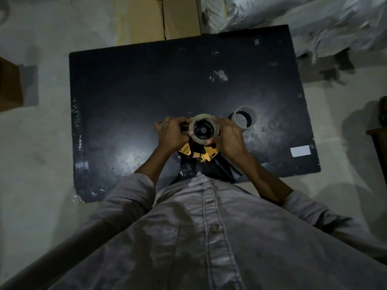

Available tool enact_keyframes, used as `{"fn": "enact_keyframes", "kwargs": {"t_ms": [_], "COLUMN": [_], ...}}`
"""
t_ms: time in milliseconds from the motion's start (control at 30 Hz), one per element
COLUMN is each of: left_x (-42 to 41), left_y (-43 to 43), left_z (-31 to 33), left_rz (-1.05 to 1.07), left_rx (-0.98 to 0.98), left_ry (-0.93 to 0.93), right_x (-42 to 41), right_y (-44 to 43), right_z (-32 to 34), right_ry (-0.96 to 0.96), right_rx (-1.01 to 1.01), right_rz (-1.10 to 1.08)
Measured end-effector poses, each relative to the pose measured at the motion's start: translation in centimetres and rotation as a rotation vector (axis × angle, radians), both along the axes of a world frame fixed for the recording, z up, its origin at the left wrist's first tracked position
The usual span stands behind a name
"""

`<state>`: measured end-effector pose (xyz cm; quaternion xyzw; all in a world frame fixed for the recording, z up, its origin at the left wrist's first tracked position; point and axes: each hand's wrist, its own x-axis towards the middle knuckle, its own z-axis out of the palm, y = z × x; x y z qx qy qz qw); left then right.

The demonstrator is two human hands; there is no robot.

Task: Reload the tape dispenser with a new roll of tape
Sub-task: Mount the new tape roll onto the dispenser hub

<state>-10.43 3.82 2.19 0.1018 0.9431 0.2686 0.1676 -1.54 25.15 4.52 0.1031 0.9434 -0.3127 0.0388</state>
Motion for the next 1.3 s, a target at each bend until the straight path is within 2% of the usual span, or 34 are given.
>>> {"fn": "enact_keyframes", "kwargs": {"t_ms": [533,1300], "left_x": [0.8,1.6], "left_y": [-1.1,-0.3], "left_z": [-1.6,-0.2], "left_rz": [0.005,0.071], "left_rx": [-0.019,-0.003], "left_ry": [0.058,0.026], "right_x": [0.4,0.6], "right_y": [-1.2,-1.5], "right_z": [-0.8,-1.7], "right_ry": [0.079,0.042], "right_rx": [0.009,-0.03], "right_rz": [0.023,0.018]}}
